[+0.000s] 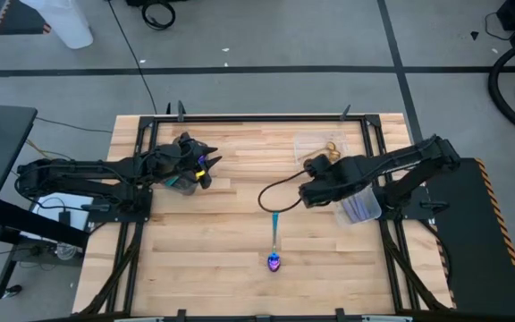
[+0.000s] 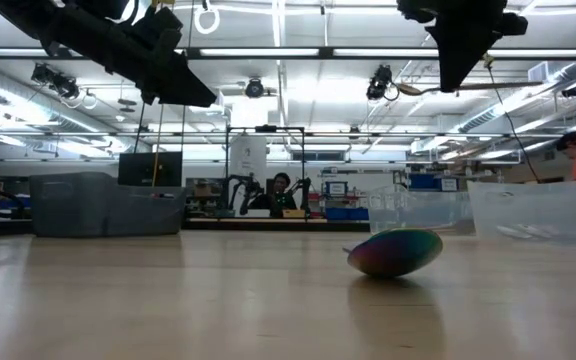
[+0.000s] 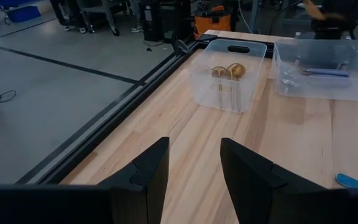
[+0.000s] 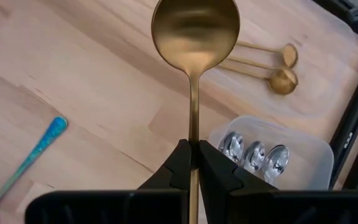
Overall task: Sort silverware by color (type)
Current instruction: Put the gold spoon into the top transparent bin
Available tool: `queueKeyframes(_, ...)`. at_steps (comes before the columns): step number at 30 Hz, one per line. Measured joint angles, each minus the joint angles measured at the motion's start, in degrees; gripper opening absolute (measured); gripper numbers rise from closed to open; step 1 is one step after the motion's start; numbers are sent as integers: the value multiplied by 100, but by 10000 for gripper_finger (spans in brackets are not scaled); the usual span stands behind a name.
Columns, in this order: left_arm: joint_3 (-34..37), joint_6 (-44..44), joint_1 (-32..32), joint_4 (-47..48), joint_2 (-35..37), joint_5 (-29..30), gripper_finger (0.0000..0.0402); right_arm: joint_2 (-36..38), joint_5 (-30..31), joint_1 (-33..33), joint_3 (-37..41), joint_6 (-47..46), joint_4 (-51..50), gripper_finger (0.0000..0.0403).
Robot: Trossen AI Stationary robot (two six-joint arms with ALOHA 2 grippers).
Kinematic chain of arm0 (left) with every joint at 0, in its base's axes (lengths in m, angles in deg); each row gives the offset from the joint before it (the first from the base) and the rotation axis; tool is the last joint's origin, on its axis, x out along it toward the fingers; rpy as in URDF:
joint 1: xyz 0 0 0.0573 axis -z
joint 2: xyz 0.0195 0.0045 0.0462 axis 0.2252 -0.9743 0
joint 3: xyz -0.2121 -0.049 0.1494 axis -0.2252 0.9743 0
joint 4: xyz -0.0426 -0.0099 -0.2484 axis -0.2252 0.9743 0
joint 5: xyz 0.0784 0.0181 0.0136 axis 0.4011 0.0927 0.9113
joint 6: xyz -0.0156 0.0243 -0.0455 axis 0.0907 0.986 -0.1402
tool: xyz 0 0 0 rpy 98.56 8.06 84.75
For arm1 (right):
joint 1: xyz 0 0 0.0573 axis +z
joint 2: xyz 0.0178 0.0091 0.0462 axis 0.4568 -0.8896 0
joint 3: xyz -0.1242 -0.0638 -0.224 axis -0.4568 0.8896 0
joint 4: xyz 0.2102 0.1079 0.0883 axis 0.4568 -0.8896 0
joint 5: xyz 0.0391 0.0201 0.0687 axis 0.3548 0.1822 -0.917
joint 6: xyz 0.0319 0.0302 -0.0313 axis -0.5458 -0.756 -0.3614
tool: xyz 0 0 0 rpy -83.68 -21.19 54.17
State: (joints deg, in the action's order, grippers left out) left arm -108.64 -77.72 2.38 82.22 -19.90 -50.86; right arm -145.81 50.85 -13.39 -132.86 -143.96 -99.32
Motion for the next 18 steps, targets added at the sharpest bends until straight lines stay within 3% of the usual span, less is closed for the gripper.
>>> queueKeyframes(9, 0, -2, -7, -1, 1, 0, 153, 677, 159, -225, 0, 181, -22, 23)
queueKeyframes(18, 0, -9, -7, 1, 0, 0, 153, 1052, 357, -896, -2, 576, -37, 23)
